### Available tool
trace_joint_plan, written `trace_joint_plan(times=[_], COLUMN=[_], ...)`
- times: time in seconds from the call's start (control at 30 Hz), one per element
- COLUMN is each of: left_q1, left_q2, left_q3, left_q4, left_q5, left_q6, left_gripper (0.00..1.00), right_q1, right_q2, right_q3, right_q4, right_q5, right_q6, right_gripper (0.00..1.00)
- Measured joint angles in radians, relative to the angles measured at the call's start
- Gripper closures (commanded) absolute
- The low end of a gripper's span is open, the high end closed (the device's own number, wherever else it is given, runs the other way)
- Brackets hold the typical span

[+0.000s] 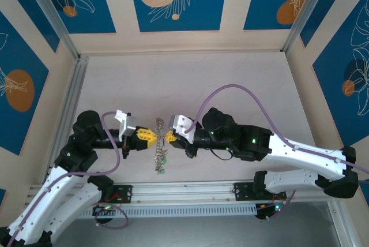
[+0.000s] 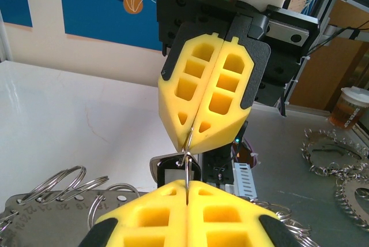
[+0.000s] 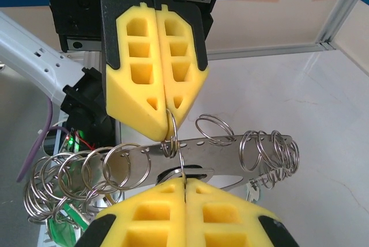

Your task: Put the keys on the keyring

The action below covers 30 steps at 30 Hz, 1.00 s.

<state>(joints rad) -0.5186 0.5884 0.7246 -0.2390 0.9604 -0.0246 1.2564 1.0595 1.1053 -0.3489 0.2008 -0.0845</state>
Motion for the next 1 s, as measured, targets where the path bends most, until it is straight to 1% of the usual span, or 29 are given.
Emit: trace_joint_plan(times=[1.0], left_q1=[0.0], left_q2=[0.0], left_q3=[0.0], left_q4=[0.0], left_q5=[0.0], left_q6=[0.0], left_gripper=[1.0], right_q1=[-0.013], right_q2=[-0.005], right_q3=[0.0], right_q4=[0.0], right_q5=[-0.022], right_q6=[0.027], right_gripper=[1.0])
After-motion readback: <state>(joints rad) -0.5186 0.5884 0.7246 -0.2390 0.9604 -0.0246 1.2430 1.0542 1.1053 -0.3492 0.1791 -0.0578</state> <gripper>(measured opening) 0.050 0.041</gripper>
